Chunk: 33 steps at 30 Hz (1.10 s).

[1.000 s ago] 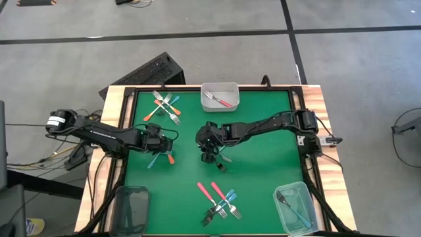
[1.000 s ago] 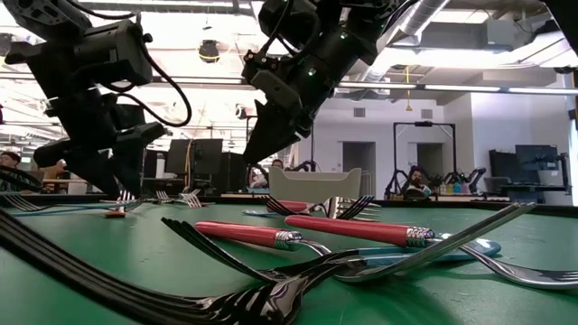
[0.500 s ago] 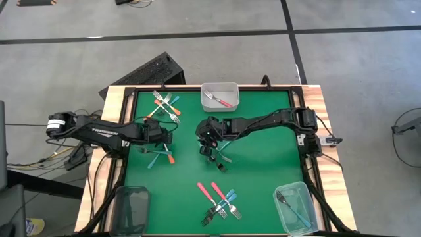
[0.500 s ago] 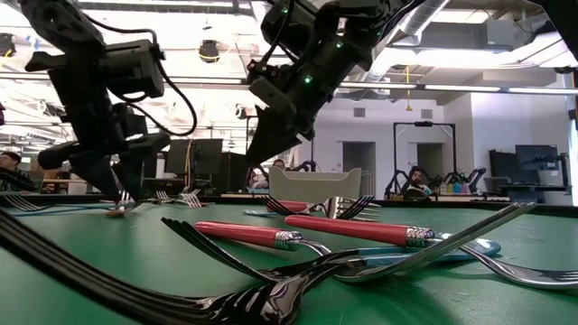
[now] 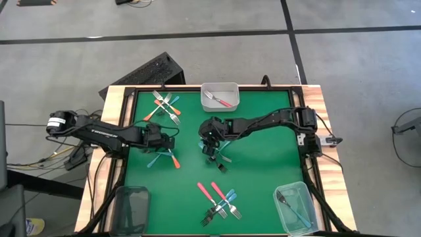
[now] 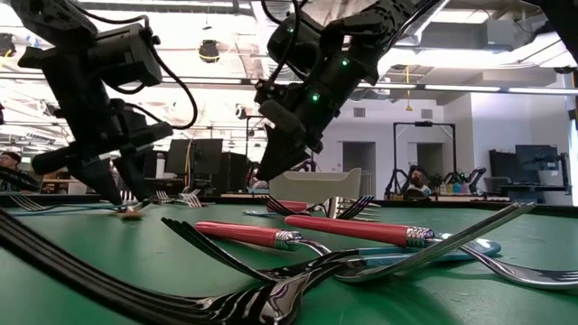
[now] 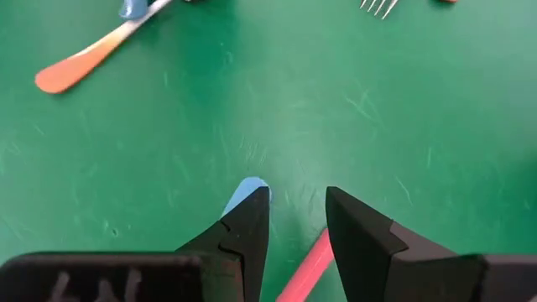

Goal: Sort silverware by color (type)
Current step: Put the orange fork into the black bin

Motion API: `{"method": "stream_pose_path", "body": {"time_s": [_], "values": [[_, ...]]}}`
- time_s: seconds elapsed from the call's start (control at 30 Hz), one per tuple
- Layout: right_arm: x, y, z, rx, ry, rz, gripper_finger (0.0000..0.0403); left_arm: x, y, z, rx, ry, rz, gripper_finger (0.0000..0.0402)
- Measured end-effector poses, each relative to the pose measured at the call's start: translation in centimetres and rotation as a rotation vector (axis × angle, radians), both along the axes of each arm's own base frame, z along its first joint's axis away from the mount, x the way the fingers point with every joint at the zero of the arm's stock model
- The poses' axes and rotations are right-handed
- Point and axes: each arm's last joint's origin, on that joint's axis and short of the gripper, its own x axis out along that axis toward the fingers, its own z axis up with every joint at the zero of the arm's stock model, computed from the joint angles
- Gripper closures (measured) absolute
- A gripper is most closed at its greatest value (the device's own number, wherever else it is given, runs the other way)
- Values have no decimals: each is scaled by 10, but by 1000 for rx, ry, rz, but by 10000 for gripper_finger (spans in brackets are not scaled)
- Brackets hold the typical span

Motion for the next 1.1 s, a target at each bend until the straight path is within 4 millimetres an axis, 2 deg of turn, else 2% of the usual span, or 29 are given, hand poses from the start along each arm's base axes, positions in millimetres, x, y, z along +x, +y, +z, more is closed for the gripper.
{"method": "stream_pose_path", "body": {"time_s": [0.13,0.3,0.43,0.57,1.1], "values": [[1,-1,1,0,-9,0,259,-2,1,0,6,23,0,232],[1,-1,1,-2,-10,2,259,8,5,19,86,14,-61,232],[1,-1,1,-5,-9,5,259,7,7,36,155,124,-103,232],[1,-1,1,-5,-12,6,259,-1,10,40,216,257,-152,232],[1,5,1,-1,-8,18,259,-9,48,40,50,311,-306,232]]}}
